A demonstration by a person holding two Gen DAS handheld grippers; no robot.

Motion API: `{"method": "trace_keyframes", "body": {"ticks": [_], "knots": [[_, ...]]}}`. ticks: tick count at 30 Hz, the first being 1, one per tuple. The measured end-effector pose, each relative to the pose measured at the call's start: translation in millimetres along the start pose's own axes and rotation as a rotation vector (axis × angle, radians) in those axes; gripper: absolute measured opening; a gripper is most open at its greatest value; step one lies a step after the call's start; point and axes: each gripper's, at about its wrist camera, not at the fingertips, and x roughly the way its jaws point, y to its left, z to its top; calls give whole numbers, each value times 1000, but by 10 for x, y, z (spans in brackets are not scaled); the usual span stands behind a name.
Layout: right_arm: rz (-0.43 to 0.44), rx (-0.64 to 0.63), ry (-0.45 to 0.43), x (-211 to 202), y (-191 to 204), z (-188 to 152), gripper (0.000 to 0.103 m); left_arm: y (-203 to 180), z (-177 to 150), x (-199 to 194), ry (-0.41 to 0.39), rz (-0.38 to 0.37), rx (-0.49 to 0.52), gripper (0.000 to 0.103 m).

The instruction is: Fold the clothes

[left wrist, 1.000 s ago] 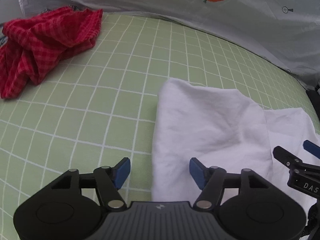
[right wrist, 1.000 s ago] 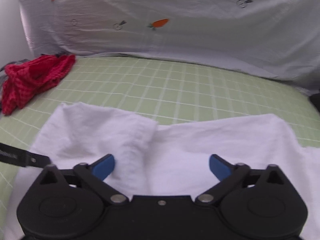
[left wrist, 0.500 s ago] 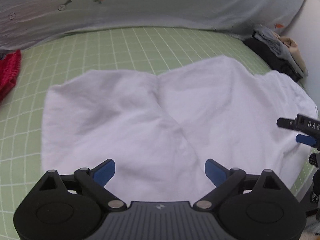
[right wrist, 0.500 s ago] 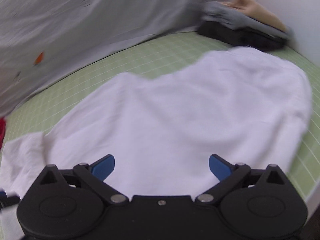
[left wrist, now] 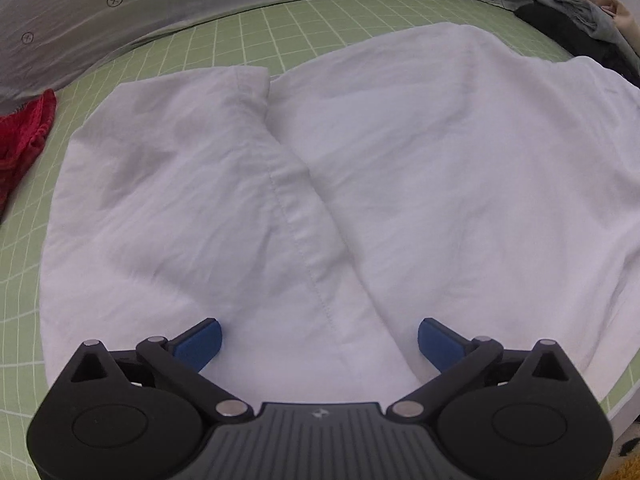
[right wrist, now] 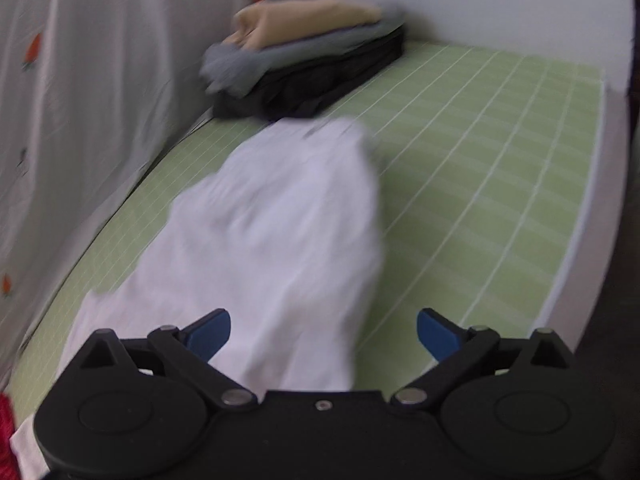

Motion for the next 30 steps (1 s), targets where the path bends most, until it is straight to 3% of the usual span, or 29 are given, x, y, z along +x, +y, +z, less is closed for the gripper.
{"method": "trace_keyframes", "body": {"ticks": [7,13,18,20,24,27,30], "knots": [[112,-25,69,570,-212,390,103,29,58,30,33,22,-87,103],[165,-125,81,817,-60,589,103,17,135,63,64,26,-115,103],[232,9,99,999,-146,660,98,14,150,64,71,35,-139,103],[266,89,92,1006,-227,669,87,17,144,68,63,40,-150,103],[326,181,100,975,-316,724,34,14,125,58,53,47,-167,103],[346,97,54,831,-154,746,22,9,113,54,52,50,-174,103],[397,7,-6,590,70,747,20,24,109,55,50,55,-188,103]]}}
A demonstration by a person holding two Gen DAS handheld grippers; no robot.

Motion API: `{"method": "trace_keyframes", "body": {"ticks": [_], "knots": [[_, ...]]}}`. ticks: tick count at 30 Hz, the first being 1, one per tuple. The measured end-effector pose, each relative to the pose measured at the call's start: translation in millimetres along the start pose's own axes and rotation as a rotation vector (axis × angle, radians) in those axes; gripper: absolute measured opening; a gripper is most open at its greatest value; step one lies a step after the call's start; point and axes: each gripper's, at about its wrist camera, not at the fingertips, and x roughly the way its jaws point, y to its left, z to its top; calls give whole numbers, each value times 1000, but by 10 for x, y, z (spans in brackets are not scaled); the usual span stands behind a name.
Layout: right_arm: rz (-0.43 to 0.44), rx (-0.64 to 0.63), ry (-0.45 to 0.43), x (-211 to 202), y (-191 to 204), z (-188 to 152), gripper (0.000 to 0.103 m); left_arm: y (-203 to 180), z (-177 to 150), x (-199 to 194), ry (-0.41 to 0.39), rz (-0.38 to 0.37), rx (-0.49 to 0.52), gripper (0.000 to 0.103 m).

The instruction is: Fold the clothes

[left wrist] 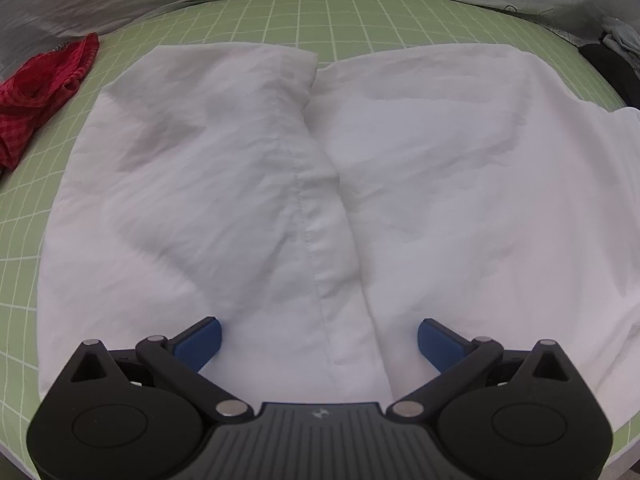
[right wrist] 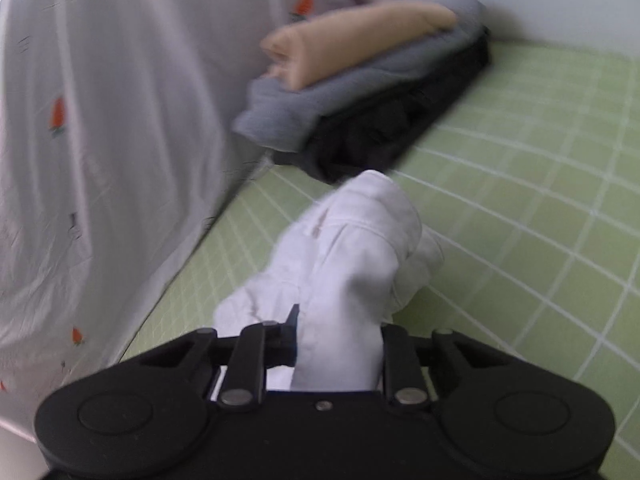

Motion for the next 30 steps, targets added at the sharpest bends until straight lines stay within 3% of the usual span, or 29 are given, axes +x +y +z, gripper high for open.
{"method": "trace_keyframes", "body": {"ticks": [6,14,17,22,25,30], "knots": [[134,-220,-33,-246,722,-166,19,-13,3,-7,1,8,-15,103],[292,-377,116,-144,1447,-940,19,4,-4,-17,-4,3,0,103],[269,-518,232,41,1652,-1393,19,10,-10,-21,-9,-2,11,103],[111,-777,407,342,1797,-2097,20,14,-29,-31,-15,-10,29,103],[66,-864,402,266,1911,-2171,22,24,-58,-44,-23,-16,41,103],[86,-794,392,100,1919,-1996,26,44,-77,-54,-24,-22,51,103]]}}
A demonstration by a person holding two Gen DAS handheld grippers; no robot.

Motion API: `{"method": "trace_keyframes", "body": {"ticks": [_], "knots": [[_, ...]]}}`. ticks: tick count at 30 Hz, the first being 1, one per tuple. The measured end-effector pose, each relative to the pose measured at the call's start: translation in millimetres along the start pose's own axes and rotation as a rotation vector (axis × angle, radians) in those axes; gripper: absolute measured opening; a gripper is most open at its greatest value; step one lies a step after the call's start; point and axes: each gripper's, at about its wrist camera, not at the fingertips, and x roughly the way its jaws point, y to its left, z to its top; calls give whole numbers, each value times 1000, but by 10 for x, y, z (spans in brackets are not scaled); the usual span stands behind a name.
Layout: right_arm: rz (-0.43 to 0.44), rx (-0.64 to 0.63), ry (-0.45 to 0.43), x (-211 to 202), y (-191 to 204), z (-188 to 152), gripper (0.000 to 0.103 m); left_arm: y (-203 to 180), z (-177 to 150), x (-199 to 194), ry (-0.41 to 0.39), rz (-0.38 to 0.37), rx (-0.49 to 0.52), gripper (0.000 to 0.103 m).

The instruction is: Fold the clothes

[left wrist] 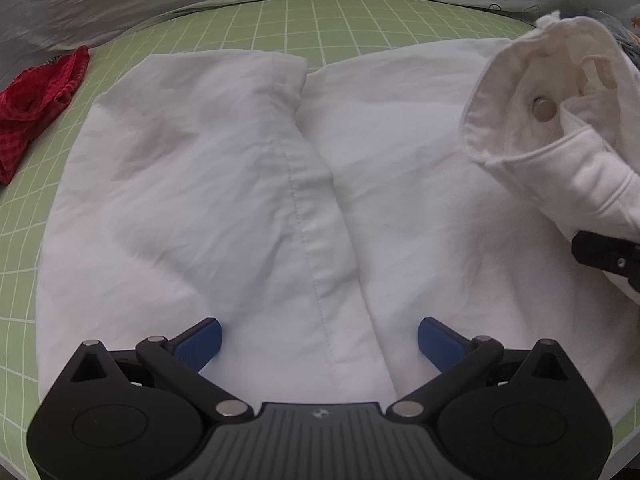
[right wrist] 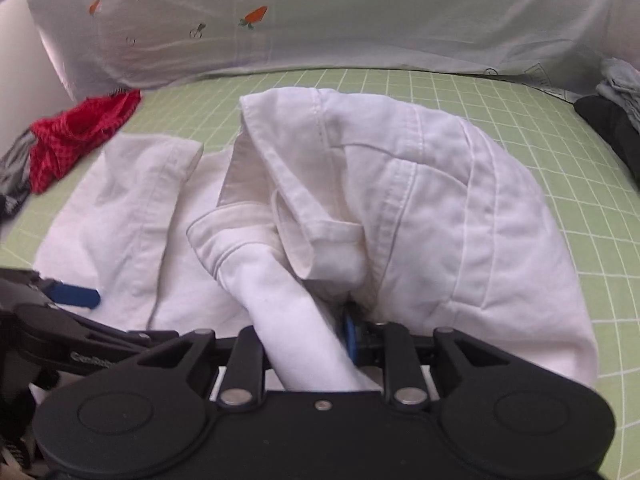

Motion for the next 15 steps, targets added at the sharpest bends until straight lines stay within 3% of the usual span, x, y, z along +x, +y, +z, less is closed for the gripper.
{"method": "trace_keyframes", "body": {"ticks": [2,3,7,12,15], "knots": [[23,37,-27,-115,-54,11,55,15,0,-5,4,-5,7,103],[35,55,-50,-145,-35,41,75,19,-5,-13,3,-8,9,103],[57,89,-125,-305,-60,107,74,100,-11,-77,-5,-33,-18,103],[-40,151,-223,-467,-194,167,73,282,-39,-325,-73,-26,-99,103],[-125,233,-253,-465,-410,220,57,421,-31,-437,-122,29,-128,103]]}}
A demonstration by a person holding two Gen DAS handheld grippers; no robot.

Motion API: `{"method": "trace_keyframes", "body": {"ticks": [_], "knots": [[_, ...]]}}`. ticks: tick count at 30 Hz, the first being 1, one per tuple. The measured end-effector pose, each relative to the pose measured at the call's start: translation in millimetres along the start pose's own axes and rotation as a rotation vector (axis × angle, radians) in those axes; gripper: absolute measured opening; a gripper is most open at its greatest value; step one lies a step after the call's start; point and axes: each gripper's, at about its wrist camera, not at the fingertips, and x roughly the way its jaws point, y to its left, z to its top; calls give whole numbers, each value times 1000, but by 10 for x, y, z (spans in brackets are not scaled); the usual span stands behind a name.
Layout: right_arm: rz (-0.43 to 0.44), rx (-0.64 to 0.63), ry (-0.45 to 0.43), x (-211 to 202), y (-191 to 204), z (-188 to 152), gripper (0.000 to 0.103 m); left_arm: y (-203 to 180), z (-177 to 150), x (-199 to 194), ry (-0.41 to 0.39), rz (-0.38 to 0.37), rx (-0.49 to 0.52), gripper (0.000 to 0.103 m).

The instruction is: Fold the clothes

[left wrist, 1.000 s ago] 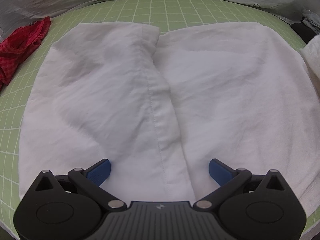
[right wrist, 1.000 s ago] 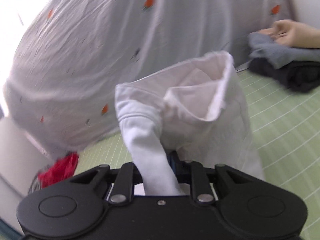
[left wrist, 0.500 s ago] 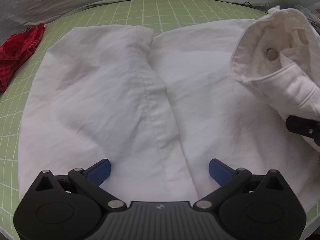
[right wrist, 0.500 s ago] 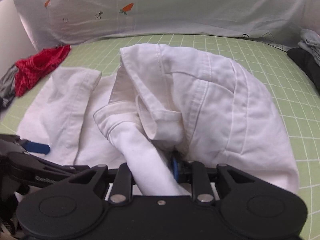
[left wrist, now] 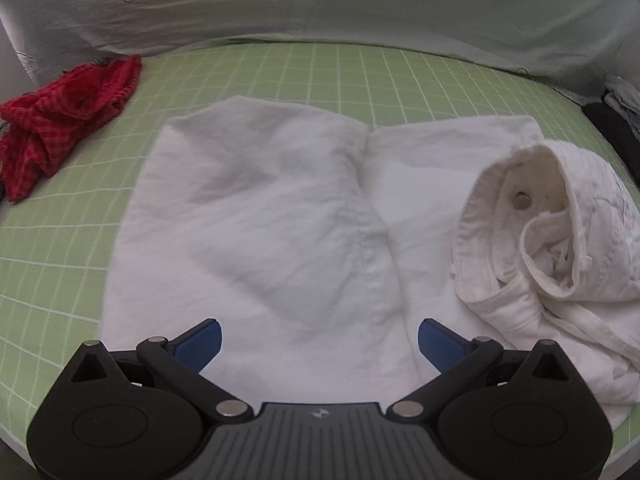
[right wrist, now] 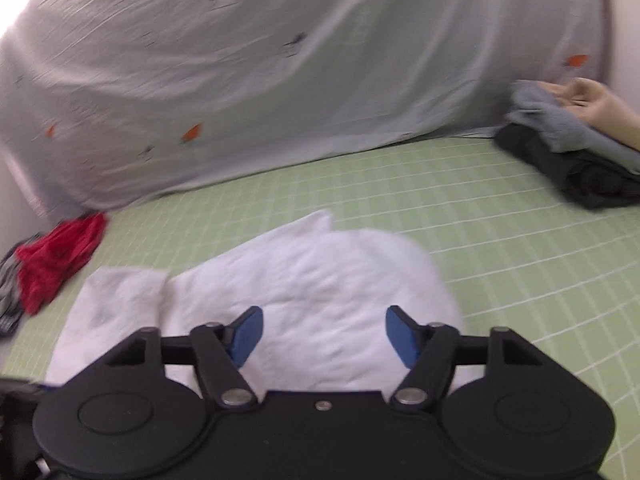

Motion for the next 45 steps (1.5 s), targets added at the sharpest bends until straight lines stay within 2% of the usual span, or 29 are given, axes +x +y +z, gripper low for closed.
{"method": "trace_keyframes", "body": {"ticks": [3,6,8,9,11,15,21,25,31,35,39,42,45], "knots": [[-57,56,12,190,-203,69,52,142,-28,-89,-32,39,-26,103],[-61,26,73,472,-204,61,51,235,-69,-49,-13,52,-37,103],[-29,-42,111,600,-51,14,51,307,-103,-2,12,54,-41,103],[-9,-101,137,652,70,-34,44,341,-135,25,31,50,-41,103],[-30,-200,166,741,252,-160,42,380,-199,103,73,41,-41,103],[-41,-167,169,727,225,-167,41,325,-304,180,96,61,31,103],[-71,-160,82,188,276,-291,42,300,-318,229,106,71,46,103],[-56,-204,106,-24,352,-486,31,311,-322,236,106,71,42,103],[7,-243,146,-139,462,-599,28,309,-327,227,95,69,37,103],[5,-300,183,39,541,-707,28,323,-340,223,83,63,37,103],[33,-338,175,250,662,-656,29,333,-350,213,79,59,38,103],[36,-302,151,384,741,-564,31,335,-356,207,78,56,36,103],[47,-194,98,407,692,-420,31,346,-367,202,73,53,35,103]]}}
